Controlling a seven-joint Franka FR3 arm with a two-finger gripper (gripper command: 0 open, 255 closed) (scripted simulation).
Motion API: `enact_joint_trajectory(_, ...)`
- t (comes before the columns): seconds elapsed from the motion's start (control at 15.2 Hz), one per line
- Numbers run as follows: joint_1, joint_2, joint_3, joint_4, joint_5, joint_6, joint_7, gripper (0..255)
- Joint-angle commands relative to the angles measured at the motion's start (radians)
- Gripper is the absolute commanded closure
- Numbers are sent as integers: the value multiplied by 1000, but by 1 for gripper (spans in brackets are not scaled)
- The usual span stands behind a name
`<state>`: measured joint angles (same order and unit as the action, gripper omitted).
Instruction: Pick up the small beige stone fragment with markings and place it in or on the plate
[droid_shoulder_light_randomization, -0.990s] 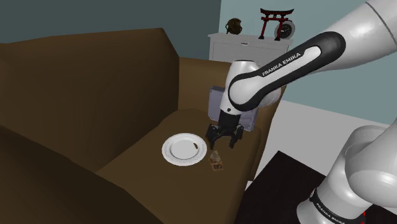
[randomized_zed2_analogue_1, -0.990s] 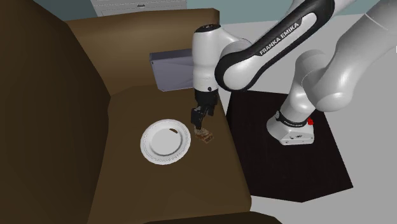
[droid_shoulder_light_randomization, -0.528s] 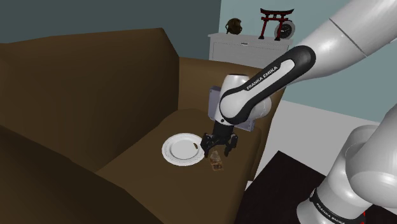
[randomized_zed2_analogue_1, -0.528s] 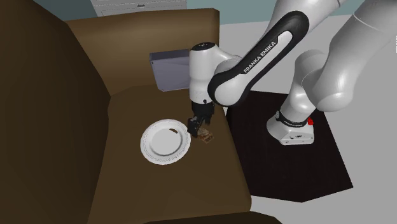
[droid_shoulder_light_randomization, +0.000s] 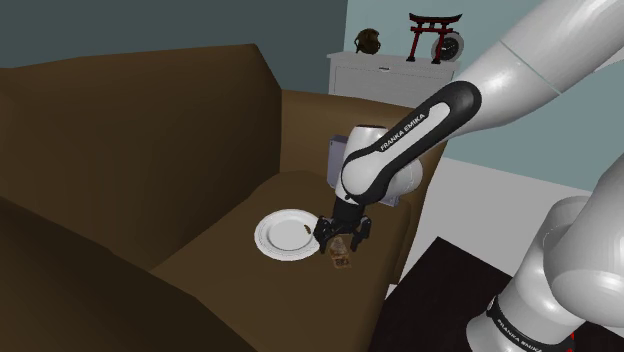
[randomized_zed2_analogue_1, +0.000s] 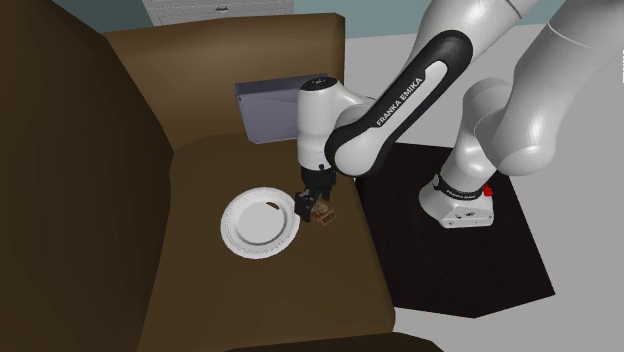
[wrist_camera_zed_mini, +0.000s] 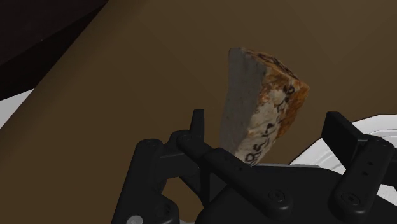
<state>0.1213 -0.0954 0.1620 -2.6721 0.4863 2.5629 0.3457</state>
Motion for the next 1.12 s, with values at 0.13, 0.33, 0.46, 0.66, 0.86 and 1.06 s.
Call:
enact_joint_trajectory(0.13, 0, 0, 0, 0, 0, 0, 0, 255)
enact_joint_trajectory(0.33, 0, 0, 0, 0, 0, 0, 0, 255)
enact_joint_trajectory(0.46, 0, 0, 0, 0, 0, 0, 0, 255)
enact_joint_trajectory(0.66, 0, 0, 0, 0, 0, 0, 0, 255)
enact_joint_trajectory(0.86, -3, -29, -1, 3, -15, -31, 16, 255)
enact_joint_trajectory(1.06, -9, -71, -2, 10, -34, -78, 37, 255)
